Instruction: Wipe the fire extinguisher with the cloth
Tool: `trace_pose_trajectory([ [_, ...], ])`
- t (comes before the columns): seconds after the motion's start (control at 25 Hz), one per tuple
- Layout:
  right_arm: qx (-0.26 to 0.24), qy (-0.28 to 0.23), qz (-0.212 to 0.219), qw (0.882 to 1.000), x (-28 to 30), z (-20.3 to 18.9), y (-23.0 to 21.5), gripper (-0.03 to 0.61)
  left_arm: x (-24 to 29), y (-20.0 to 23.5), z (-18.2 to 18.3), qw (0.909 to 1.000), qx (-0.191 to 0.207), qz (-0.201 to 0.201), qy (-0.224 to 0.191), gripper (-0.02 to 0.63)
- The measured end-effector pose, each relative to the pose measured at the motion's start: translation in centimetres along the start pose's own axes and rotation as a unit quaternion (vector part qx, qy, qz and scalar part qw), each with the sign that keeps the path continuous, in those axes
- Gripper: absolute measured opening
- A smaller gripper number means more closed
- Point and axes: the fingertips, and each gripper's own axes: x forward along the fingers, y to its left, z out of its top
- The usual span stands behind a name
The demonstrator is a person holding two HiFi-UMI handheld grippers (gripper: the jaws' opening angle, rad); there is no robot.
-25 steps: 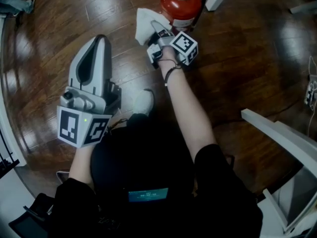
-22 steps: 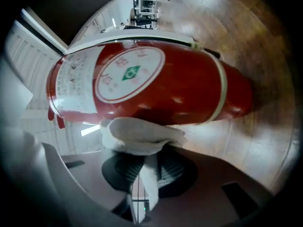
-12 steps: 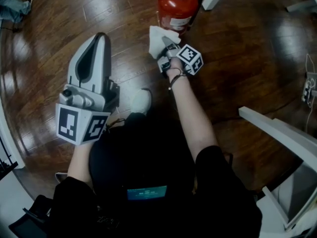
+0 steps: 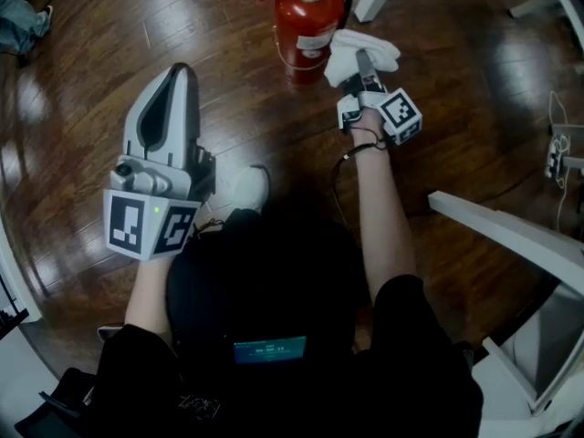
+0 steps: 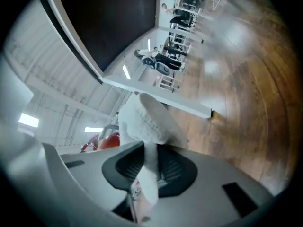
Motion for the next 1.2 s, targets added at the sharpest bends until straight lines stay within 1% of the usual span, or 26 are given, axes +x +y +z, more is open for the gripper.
trace_pose_trajectory([
  [0.12,-0.039,-0.006,0.018,0.999,-0.8,2.2,3.0,0.081,0.8,0.6,0.5,1.0000,0.004,0.005,-0.001,0.000],
  [0.2,-0.078,-0.005,0.032,0.996,-1.9,3.3,5.9,0.081,1.7,1.0,1.2,0.9998,0.015,0.004,0.011,0.000],
  [0.24,-0.112,-0.006,0.038,0.993,-2.7,4.2,7.7,0.081,2.2,1.0,1.6,0.9996,0.019,0.000,0.022,0.000],
  [0.32,-0.183,-0.005,0.043,0.982,-4.6,5.8,11.5,0.081,2.8,0.9,3.2,0.9989,0.017,-0.004,0.043,0.000],
  [0.44,-0.232,0.021,0.043,0.972,-7.6,6.0,18.1,0.081,2.6,0.4,8.0,0.9980,-0.003,-0.001,0.064,0.000],
  [0.64,-0.315,0.042,0.048,0.947,-14.9,8.3,30.8,0.083,2.5,-3.8,18.6,0.9958,-0.024,-0.009,0.088,0.000],
  [0.72,-0.330,0.048,0.048,0.942,-17.8,9.4,35.4,0.083,2.3,-5.3,22.3,0.9947,-0.029,-0.004,0.099,0.000],
  [0.76,-0.330,0.047,0.046,0.942,-19.2,9.9,37.8,0.083,2.0,-6.1,24.2,0.9942,-0.031,-0.002,0.103,0.000],
  [0.88,-0.323,0.036,0.041,0.945,-23.6,10.9,45.4,0.083,0.2,-8.8,30.0,0.9924,-0.036,-0.003,0.118,0.000],
  [1.0,-0.313,0.012,0.043,0.949,-27.6,12.3,53.6,0.083,-1.3,-11.9,35.1,0.9908,-0.039,-0.018,0.128,0.000],
  [1.08,-0.324,0.005,0.045,0.945,-29.9,12.7,58.7,0.083,-2.3,-14.2,38.3,0.9905,-0.043,-0.023,0.129,0.000],
  [1.2,-0.362,0.014,0.047,0.931,-33.8,12.5,64.5,0.083,-4.0,-18.4,42.1,0.9901,-0.047,-0.031,0.128,0.000],
])
